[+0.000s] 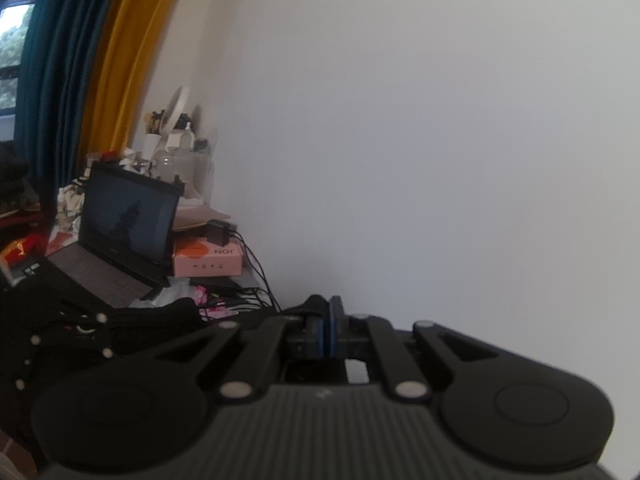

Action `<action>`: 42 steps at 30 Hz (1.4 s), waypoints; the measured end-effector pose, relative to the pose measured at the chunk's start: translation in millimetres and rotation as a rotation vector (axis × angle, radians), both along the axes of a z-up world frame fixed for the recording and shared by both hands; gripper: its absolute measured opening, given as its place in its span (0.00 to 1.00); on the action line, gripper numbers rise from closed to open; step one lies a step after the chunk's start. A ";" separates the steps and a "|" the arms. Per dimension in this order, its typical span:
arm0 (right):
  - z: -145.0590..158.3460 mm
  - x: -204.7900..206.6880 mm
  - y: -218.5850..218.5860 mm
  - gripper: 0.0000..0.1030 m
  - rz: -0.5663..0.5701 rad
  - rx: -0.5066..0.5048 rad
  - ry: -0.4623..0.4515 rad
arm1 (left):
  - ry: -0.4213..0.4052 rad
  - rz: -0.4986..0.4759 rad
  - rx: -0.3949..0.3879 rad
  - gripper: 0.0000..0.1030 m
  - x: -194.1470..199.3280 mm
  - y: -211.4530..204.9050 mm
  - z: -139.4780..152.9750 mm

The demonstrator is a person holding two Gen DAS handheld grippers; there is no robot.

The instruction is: Fold clothes

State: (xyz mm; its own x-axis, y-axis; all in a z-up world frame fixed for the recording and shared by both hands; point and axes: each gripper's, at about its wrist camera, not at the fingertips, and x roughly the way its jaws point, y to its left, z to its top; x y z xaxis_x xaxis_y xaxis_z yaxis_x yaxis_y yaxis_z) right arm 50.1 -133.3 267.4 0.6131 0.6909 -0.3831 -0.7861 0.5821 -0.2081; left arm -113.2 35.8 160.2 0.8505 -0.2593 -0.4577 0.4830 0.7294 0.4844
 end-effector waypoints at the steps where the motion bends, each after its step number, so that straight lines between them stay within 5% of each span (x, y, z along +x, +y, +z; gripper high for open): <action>1: -1.1 -0.4 -0.2 0.04 -0.001 -0.002 0.002 | -0.024 0.013 -0.015 0.60 -1.9 -1.9 4.3; 7: -3.6 -7.6 -0.8 0.04 0.003 -0.007 0.000 | -0.127 0.001 -0.025 0.60 -13.0 -12.6 13.5; 13: -0.9 -8.0 -8.2 0.04 -0.022 0.017 0.016 | -0.098 -0.063 0.007 0.54 -23.2 -17.8 3.4; 17: -1.6 -5.5 -16.2 0.04 -0.053 0.053 0.048 | 0.023 -0.049 0.026 0.53 -9.2 -20.8 -13.7; 18: -1.2 -6.3 -18.9 0.04 -0.052 0.066 0.057 | 0.054 -0.034 0.025 0.49 -2.5 -21.2 -20.8; 19: -0.7 -7.4 -20.8 0.04 -0.049 0.068 0.061 | 0.106 -0.014 0.008 0.23 5.2 -17.8 -26.4; 20: -0.3 -8.5 -22.7 0.04 -0.046 0.071 0.065 | 0.171 0.003 -0.017 0.03 13.3 -14.4 -29.5; 26: -6.0 -2.7 -11.8 0.05 -0.065 -0.055 0.047 | 0.347 0.014 -0.276 0.02 12.8 11.8 7.7; 31: -4.9 24.4 52.3 0.15 0.003 -0.165 0.046 | 0.467 0.073 -0.577 0.02 4.7 79.6 38.8; 33: -19.2 38.3 92.5 0.24 0.070 -0.229 0.074 | 0.511 0.175 -0.654 0.02 4.9 114.2 23.4; 36: -67.3 59.2 161.1 0.24 0.149 -0.327 0.152 | 0.599 0.376 -0.704 0.02 15.1 163.6 -26.2; 38: -109.2 69.1 203.9 0.16 0.153 -0.393 0.224 | 0.648 0.501 -0.711 0.02 24.9 189.2 -65.0; 42: -173.5 82.3 261.3 0.06 0.137 -0.483 0.319 | 0.674 0.567 -0.743 0.02 33.5 217.8 -99.1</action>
State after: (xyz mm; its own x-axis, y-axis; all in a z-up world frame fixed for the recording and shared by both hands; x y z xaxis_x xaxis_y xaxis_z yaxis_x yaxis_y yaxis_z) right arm 132.5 128.0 93.9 0.3335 0.4572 -0.8244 -0.9144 0.3697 -0.1648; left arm -79.7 253.6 61.1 0.5715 -0.3139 -0.7582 -0.0081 0.9217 -0.3877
